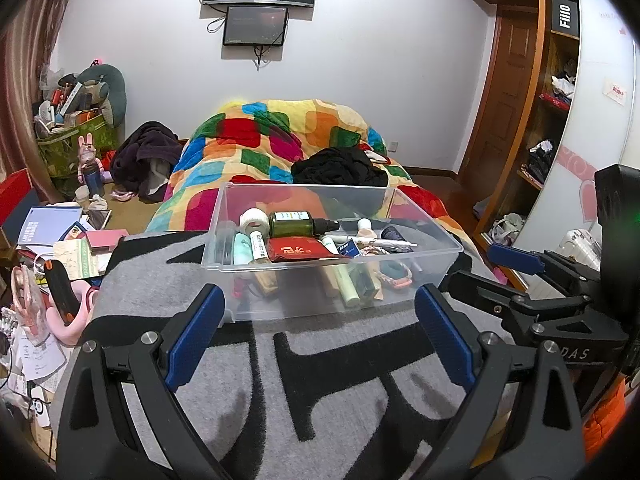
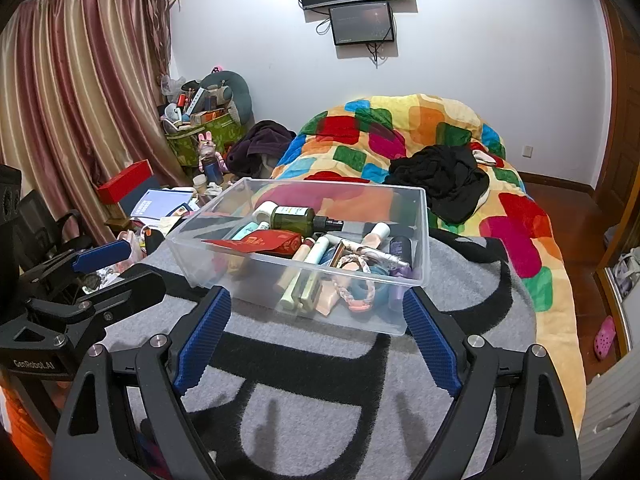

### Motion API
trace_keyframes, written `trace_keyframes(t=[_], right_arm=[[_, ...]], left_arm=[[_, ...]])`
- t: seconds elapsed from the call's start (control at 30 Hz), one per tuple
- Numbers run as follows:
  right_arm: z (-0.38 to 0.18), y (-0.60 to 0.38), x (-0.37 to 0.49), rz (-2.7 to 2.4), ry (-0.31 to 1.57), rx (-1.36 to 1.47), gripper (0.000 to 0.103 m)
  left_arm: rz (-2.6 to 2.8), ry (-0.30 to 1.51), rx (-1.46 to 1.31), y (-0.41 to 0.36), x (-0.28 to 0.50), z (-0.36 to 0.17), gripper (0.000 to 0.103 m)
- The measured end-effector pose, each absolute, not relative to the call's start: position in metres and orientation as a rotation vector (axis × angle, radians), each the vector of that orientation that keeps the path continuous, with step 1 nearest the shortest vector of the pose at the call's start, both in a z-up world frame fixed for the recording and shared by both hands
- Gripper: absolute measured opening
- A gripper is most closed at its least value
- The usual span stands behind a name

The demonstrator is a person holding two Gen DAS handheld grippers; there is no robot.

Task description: Organize objects

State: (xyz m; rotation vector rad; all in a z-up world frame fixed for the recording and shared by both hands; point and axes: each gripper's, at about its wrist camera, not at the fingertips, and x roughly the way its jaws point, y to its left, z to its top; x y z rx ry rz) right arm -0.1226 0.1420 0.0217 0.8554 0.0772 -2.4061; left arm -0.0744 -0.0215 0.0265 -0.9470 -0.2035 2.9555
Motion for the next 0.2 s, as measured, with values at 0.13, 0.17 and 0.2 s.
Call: trace_keyframes(t=[0.13,0.17,0.2], right_arm=[[0.0199,0.1387,-0.1194,-2.403,0.078,0.860,0.086],[0.0199,0.1388,-0.1194,-2.403,0.078,0.860,0.086],[0.0198,0.1382,-0.1189,-2.403,0.078,0.860,0.086]], left_arm=[[2.957,-0.208,-0.943,-0.0213,-0.0747,0.0266,0.097],[2.955,-0.205,-0.945,-0.0214,-0.0747,0.0266,0.097],[2.956,-0.204,-0.946,-0.0217,-0.0742,0.0265,0.097]])
